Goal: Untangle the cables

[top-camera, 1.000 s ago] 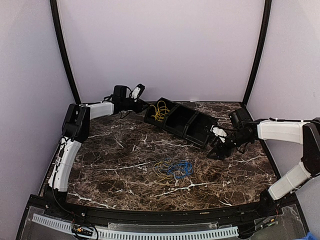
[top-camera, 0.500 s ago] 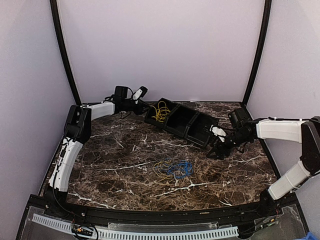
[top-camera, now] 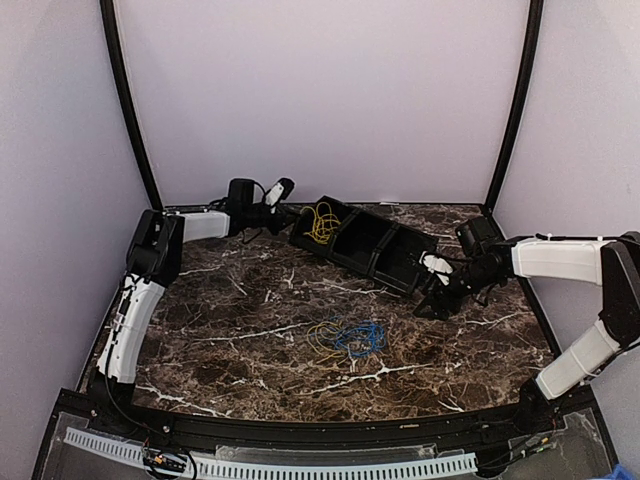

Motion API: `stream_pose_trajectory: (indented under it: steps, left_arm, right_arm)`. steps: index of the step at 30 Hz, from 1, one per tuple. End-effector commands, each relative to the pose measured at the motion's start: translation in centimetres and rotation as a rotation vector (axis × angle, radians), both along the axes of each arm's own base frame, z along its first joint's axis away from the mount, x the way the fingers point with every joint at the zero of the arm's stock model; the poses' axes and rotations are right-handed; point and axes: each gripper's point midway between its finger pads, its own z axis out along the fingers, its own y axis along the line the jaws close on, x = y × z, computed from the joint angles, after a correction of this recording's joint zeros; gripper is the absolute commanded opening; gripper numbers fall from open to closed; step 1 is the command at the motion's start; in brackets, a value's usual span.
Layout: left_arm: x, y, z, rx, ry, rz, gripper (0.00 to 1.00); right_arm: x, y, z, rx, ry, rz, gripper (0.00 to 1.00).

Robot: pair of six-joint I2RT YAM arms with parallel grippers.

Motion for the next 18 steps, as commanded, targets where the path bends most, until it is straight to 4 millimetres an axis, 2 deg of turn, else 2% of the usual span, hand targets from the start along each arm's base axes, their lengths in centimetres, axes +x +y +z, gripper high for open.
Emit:
stream_pose_trajectory:
  steps: [1, 2, 3, 4, 5, 9, 13, 18]
  left_arm:
    - [-0.3, -0.2, 11.8, -0.104, -0.185, 0.033, 0.0]
    - [-0.6, -0.3, 12.2, -0.112, -0.184, 0.033, 0.0]
    - [-1.2, -0.7, 13.5, -0.122, -0.202, 0.027, 0.0]
    - [-1.6, -0.9, 13.7, -0.125, -0.206, 0.025, 0.0]
    - [-2.2, -1.5, 14.8, -0.131, -0.225, 0.018, 0.0]
    - [-3.8, -3.8, 15.7, -0.119, -0.248, 0.01, 0.0]
    - [-4.5, -5.6, 14.7, -0.105, -0.23, 0.021, 0.0]
    - [-4.3, -6.3, 12.2, -0.123, -0.125, 0.091, 0.0]
  right_arm:
    - [0.9, 0.2, 1.2, 0.017, -0.038, -0.004, 0.74]
    - [0.9, 0.2, 1.3, 0.018, -0.041, -0.004, 0.74]
    - [0.9, 0.2, 1.3, 0.02, -0.044, -0.003, 0.74]
    - [0.9, 0.3, 1.4, 0.02, -0.047, 0.0, 0.74]
    - [0.8, 0.3, 1.4, 0.022, -0.048, 0.002, 0.74]
    - [0.7, 0.4, 1.7, 0.033, -0.053, 0.008, 0.74]
    - [0.7, 0.4, 2.0, 0.036, -0.064, 0.01, 0.74]
    - [0.6, 0.4, 2.5, 0.045, -0.082, 0.01, 0.74]
